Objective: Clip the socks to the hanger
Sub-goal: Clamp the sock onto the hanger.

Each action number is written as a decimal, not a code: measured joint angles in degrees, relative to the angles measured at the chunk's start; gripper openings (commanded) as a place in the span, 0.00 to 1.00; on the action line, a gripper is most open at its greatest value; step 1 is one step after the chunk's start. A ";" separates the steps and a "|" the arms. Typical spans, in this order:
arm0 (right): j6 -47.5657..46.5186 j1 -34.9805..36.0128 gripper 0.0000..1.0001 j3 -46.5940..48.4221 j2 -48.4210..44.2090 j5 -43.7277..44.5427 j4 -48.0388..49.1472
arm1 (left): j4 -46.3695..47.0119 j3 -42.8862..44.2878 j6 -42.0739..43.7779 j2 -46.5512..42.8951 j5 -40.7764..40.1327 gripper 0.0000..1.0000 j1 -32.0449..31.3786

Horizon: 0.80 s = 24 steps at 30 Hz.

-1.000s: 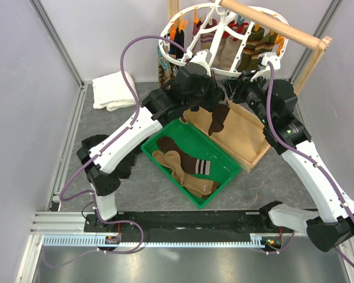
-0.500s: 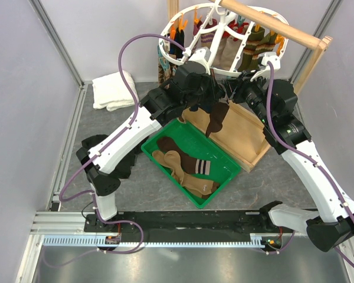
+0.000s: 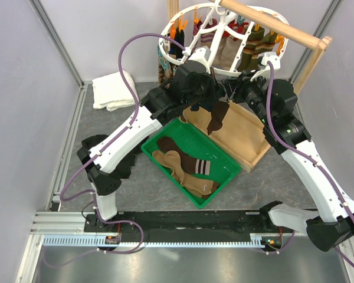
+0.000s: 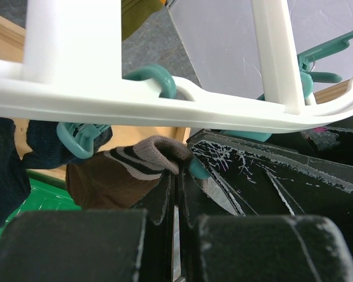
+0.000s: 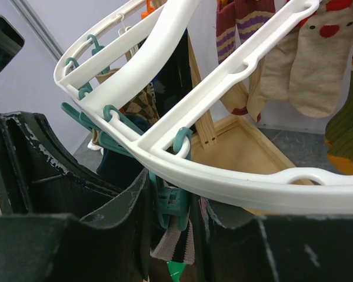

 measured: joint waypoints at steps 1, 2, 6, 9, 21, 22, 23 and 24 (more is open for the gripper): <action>0.00 0.00 0.00 -0.02 0.00 0.04 0.00 | 0.00 0.00 -0.02 0.00 0.00 0.02 0.00; -0.02 0.00 0.00 -0.02 0.00 0.17 0.00 | 0.00 0.00 -0.13 0.00 0.00 0.02 0.00; -0.11 0.00 0.00 -0.28 -0.02 0.68 0.13 | 0.00 0.00 -0.50 -0.02 0.00 0.02 0.00; -0.09 0.00 0.00 -0.42 -0.07 1.03 0.28 | 0.02 0.00 -0.79 -0.02 0.04 0.02 0.00; 1.62 0.02 0.00 -1.66 -0.44 1.64 1.51 | 0.57 -0.04 -1.92 -1.38 0.44 0.02 -0.02; 1.73 0.02 0.00 -1.75 -0.44 1.68 1.64 | 0.94 -0.07 -1.99 -1.79 0.55 0.02 -0.02; 1.95 0.02 0.00 -1.75 -0.44 1.75 1.84 | 1.03 -0.15 -2.01 -2.27 0.55 0.02 -0.02; 2.05 0.02 0.00 -1.75 -0.46 1.79 1.88 | 1.05 -0.17 -2.03 -2.64 0.55 0.02 -0.02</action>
